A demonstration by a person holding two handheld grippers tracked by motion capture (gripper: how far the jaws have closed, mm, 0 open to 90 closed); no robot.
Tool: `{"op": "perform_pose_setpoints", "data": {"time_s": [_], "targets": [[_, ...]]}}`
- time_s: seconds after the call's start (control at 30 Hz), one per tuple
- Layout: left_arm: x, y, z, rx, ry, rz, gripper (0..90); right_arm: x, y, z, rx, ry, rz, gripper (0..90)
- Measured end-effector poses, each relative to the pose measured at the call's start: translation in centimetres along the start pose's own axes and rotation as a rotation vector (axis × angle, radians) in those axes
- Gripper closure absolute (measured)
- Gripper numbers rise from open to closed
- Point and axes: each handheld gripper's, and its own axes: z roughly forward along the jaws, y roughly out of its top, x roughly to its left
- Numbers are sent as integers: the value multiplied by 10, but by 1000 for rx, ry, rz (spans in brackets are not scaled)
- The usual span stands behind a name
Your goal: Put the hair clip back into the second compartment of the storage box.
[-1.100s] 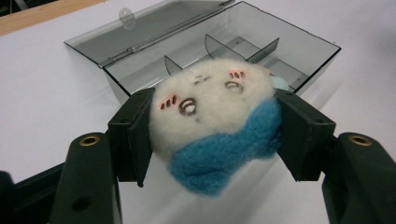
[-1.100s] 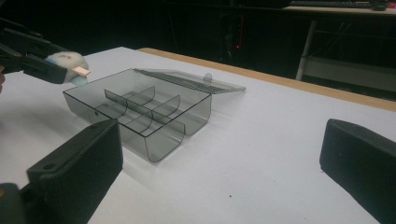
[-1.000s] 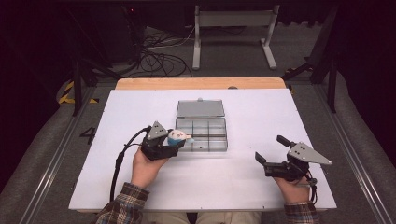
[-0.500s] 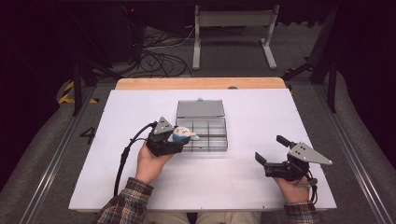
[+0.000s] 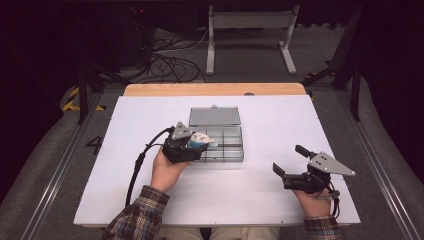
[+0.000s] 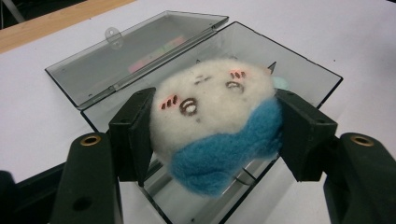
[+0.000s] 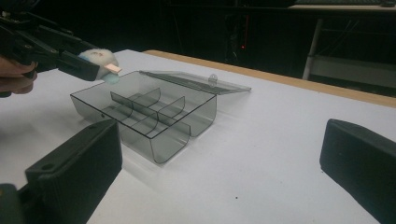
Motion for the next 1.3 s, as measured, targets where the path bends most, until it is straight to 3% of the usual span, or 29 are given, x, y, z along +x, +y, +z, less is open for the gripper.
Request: {"op": "perform_pose_setpoints", "data": {"time_s": [0.3, 0.43, 0.7, 1.3], "targets": [[2, 8, 6, -14, 19, 7, 364, -1, -1, 1, 9, -2, 1, 0], [5, 10, 8, -29, 20, -12, 364, -1, -1, 0, 10, -4, 0, 0], [9, 11, 14, -35, 2, -40, 364, -2, -1, 0, 8, -8, 1, 0], [5, 30, 27, -26, -28, -50, 363, -4, -1, -1, 4, -9, 6, 0]]}}
